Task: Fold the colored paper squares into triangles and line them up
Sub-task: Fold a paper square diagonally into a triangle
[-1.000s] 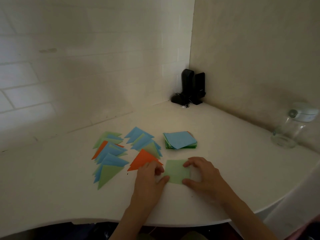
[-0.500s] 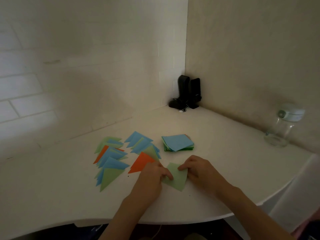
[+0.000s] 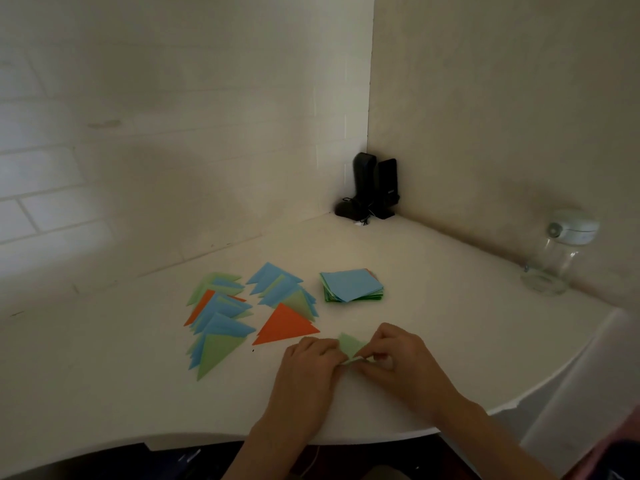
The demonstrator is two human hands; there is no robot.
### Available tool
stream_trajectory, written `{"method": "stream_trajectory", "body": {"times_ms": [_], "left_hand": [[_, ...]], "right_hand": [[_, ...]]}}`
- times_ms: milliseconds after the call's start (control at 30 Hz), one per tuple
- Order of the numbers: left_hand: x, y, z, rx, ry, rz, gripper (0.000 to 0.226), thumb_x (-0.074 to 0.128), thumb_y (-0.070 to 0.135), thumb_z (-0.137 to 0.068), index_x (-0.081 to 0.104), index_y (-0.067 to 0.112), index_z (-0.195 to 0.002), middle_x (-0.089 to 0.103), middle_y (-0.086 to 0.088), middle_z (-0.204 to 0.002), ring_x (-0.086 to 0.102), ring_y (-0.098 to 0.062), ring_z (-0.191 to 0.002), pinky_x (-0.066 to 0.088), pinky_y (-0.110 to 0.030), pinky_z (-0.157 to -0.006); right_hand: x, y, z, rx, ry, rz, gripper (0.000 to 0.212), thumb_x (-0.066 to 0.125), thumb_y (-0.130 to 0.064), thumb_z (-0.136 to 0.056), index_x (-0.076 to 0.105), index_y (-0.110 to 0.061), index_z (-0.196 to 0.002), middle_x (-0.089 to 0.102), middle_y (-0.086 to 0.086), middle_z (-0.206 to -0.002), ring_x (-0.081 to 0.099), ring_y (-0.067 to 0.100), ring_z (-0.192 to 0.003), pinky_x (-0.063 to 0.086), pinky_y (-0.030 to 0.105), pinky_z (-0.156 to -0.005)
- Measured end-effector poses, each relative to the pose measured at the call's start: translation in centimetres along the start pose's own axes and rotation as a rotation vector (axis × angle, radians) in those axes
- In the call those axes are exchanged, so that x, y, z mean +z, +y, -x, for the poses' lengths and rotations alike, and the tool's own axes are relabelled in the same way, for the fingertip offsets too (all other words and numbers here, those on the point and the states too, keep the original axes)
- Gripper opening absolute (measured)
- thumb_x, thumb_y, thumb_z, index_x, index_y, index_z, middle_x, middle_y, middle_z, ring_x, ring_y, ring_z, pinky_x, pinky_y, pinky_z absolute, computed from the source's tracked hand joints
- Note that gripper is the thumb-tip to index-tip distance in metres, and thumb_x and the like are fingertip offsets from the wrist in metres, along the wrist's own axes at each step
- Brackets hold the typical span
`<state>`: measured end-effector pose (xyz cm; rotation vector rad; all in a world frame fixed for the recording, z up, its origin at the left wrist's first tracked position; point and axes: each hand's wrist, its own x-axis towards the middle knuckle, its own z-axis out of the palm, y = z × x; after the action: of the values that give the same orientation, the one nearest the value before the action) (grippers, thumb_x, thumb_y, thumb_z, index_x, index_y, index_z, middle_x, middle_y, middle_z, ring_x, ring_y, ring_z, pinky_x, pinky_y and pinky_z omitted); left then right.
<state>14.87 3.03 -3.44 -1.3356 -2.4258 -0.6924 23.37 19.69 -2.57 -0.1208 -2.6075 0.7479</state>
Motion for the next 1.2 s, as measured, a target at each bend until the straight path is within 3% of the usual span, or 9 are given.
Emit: {"method": "stream_trajectory", "body": {"times_ms": [133,200,367,533,633,800,933,1033,1200], "left_hand": [[0.0,-1.0,0.4,-0.017,0.055,0.059,0.03,0.046,0.036,-0.078,0.075,0.032,-0.084,0.07,0.01,-0.096,0.062,-0.015,-0.089,0.05,-0.031,-0.071],[-0.2,-1.7,0.4,-0.034,0.057,0.081,0.029,0.047,0.039,-0.078,0.075,0.032,-0.081,0.07,0.012,-0.095,0.062,-0.014,-0.089,0.052,-0.035,-0.072],[0.5,-3.2,0.8,-0.107,0.092,0.177,0.024,0.053,0.044,-0.079,0.073,0.031,-0.08,0.069,0.017,-0.095,0.061,-0.008,-0.092,0.051,-0.042,-0.078],[1.0,-2.4,0.3,-0.197,0.16,0.2,0.009,0.068,0.034,-0.076,0.066,0.025,-0.074,0.064,0.016,-0.088,0.056,-0.009,-0.088,0.049,-0.037,-0.076],[1.5,-1.7,-0.4,-0.25,0.167,0.128,0.017,0.078,0.028,-0.072,0.062,0.021,-0.072,0.054,0.012,-0.085,0.052,-0.015,-0.083,0.04,-0.031,-0.068],[2.2,-0.9,-1.3,-0.265,0.176,-0.017,0.023,0.077,0.038,-0.072,0.063,0.02,-0.074,0.053,0.004,-0.085,0.05,-0.02,-0.083,0.034,-0.031,-0.066],[1.7,-1.2,-1.4,-0.318,0.143,-0.063,0.031,0.072,0.051,-0.072,0.06,0.023,-0.071,0.051,0.004,-0.085,0.047,-0.019,-0.085,0.039,-0.034,-0.071],[0.8,-2.1,-1.6,-0.402,0.044,-0.001,0.031,0.066,0.059,-0.072,0.055,0.029,-0.073,0.048,0.01,-0.091,0.041,-0.014,-0.094,0.033,-0.026,-0.08],[0.5,-3.2,-1.7,-0.422,0.047,0.165,0.026,0.075,0.047,-0.07,0.054,0.032,-0.069,0.053,0.012,-0.085,0.045,-0.012,-0.091,0.027,-0.02,-0.074]], "right_hand": [[0.8,0.4,0.0,-0.038,0.019,0.115,0.025,0.055,-0.055,-0.072,0.072,-0.041,-0.084,0.051,-0.02,-0.082,0.051,0.002,-0.074,0.034,0.021,-0.063],[0.8,0.8,0.2,-0.026,0.015,0.134,0.025,0.053,-0.057,-0.075,0.071,-0.043,-0.085,0.055,-0.019,-0.081,0.055,0.004,-0.072,0.039,0.025,-0.061],[0.7,1.5,0.6,0.026,0.058,0.103,0.034,0.051,-0.061,-0.076,0.073,-0.036,-0.08,0.054,-0.023,-0.079,0.055,0.001,-0.074,0.044,0.033,-0.065],[1.1,1.4,0.6,0.125,0.16,0.039,0.035,0.053,-0.062,-0.072,0.071,-0.032,-0.07,0.054,-0.024,-0.072,0.054,-0.003,-0.07,0.048,0.033,-0.067],[1.6,0.9,0.3,0.174,0.203,0.054,0.032,0.05,-0.063,-0.071,0.061,-0.035,-0.061,0.052,-0.022,-0.068,0.054,0.0,-0.067,0.049,0.036,-0.067],[1.9,-0.1,0.0,0.237,0.216,0.148,0.034,0.046,-0.071,-0.071,0.047,-0.04,-0.058,0.051,-0.015,-0.066,0.052,0.004,-0.064,0.042,0.032,-0.068],[1.9,-0.5,0.0,0.287,0.15,0.213,0.027,0.062,-0.059,-0.077,0.051,-0.035,-0.068,0.052,-0.013,-0.076,0.051,0.006,-0.076,0.03,0.029,-0.072],[1.5,-0.5,-0.1,0.312,0.128,0.155,0.025,0.065,-0.054,-0.076,0.049,-0.035,-0.074,0.053,-0.014,-0.081,0.05,0.004,-0.079,0.028,0.029,-0.073],[0.6,-0.2,-0.4,0.358,0.02,0.014,0.028,0.071,-0.045,-0.074,0.045,-0.036,-0.076,0.055,-0.017,-0.084,0.048,-0.002,-0.074,0.034,0.028,-0.077]]}}
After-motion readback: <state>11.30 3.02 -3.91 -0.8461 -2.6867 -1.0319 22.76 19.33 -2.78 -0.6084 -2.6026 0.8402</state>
